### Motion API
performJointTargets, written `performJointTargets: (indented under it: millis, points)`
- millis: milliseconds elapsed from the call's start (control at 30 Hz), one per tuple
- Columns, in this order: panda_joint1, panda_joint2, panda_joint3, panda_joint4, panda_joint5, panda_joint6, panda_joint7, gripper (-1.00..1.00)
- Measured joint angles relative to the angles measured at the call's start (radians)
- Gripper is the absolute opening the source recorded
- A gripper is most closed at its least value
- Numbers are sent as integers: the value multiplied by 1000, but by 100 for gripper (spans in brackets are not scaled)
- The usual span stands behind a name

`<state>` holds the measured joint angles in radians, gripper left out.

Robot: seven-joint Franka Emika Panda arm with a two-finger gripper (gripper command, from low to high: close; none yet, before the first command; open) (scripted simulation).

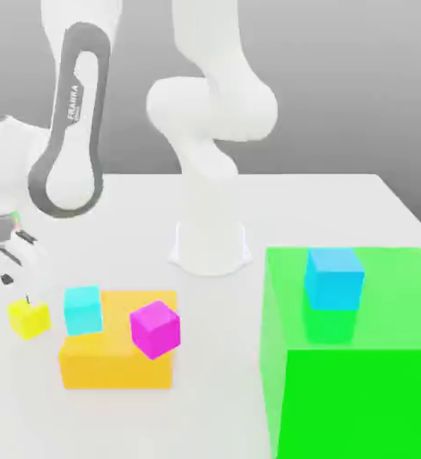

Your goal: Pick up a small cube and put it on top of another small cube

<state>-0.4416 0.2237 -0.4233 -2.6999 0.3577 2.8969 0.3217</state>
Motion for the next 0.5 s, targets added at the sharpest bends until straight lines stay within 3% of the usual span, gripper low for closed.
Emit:
performJointTargets:
  millis: [133,167,367,500]
  points:
    - [-122,99,151,26,130,70,-99,0]
    - [-144,114,177,30,149,82,-113,-100]
    - [-155,121,190,32,156,86,-119,-100]
    - [-81,52,94,13,59,39,-45,-100]
